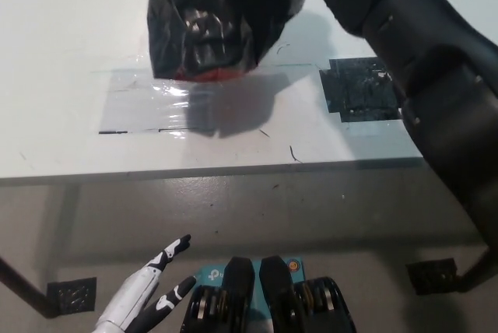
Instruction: The robot uses its right hand to pick up a bag of coffee beans and puts it in the black plastic bag, then the robot grabs the top of the bag and lifts it.
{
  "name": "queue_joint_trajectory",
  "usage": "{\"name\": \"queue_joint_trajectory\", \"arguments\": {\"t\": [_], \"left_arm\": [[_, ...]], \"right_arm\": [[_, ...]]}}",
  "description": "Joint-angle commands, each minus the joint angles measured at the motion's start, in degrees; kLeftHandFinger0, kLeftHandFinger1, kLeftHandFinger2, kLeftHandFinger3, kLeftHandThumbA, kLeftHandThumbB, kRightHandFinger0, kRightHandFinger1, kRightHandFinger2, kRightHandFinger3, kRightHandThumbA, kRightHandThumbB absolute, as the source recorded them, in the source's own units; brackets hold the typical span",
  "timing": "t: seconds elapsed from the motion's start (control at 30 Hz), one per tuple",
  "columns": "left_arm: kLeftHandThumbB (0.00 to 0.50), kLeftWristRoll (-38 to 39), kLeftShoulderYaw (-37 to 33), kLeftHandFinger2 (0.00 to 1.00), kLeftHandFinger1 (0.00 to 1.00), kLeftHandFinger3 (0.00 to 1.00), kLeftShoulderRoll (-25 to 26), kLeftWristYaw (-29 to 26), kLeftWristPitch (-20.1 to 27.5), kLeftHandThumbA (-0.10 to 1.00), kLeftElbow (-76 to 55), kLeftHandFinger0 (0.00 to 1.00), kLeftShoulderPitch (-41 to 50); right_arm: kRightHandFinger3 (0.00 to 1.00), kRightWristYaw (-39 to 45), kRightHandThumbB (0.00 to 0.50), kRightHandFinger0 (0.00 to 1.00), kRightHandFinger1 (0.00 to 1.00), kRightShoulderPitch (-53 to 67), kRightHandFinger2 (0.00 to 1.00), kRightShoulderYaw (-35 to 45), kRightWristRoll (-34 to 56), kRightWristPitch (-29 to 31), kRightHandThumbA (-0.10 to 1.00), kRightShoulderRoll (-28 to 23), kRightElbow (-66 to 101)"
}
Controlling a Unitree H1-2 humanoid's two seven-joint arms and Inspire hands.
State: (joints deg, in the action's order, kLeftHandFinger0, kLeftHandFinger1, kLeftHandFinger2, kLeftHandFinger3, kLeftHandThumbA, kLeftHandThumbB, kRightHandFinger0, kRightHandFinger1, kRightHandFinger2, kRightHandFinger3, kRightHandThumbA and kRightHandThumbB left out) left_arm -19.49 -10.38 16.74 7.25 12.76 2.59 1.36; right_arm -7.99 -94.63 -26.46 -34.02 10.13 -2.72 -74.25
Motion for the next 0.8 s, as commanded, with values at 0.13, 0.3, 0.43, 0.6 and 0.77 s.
{"name": "queue_joint_trajectory", "arguments": {"t": [0.13,0.3,0.43,0.6,0.77], "left_arm": [[0.095,-0.59,-0.82,1.00,1.00,1.00,1.50,0.73,2.09,1.00,-0.40,1.00,-0.13],[0.105,-0.98,-1.06,1.00,1.00,1.00,1.67,0.78,1.34,1.00,-0.93,1.00,-0.10],[0.111,-0.98,-1.17,1.00,1.00,1.00,1.70,0.28,2.32,1.00,-0.55,1.00,0.03],[0.118,-1.31,-1.32,1.00,1.00,1.00,1.75,0.76,1.18,1.00,-1.05,1.00,-0.35],[0.118,-1.45,-1.33,1.00,1.00,1.00,1.79,0.88,0.73,1.00,-1.32,1.00,-0.35]], "right_arm": [[0.86,-5.50,0.159,0.00,0.28,-11.34,0.71,2.05,0.84,1.86,-0.10,-1.59,2.75],[0.79,-6.62,0.174,0.00,0.22,-12.81,0.69,2.01,0.57,2.10,-0.10,-1.79,2.45],[0.78,-5.97,0.154,0.00,0.23,-14.05,0.70,2.06,0.76,1.55,-0.10,-1.83,2.14],[0.82,-6.29,0.179,0.00,0.27,-15.98,0.77,2.21,0.90,1.72,-0.10,-2.26,1.54],[0.85,-6.85,0.184,0.00,0.31,-16.95,0.81,2.53,1.08,1.94,-0.10,-2.09,1.43]]}}
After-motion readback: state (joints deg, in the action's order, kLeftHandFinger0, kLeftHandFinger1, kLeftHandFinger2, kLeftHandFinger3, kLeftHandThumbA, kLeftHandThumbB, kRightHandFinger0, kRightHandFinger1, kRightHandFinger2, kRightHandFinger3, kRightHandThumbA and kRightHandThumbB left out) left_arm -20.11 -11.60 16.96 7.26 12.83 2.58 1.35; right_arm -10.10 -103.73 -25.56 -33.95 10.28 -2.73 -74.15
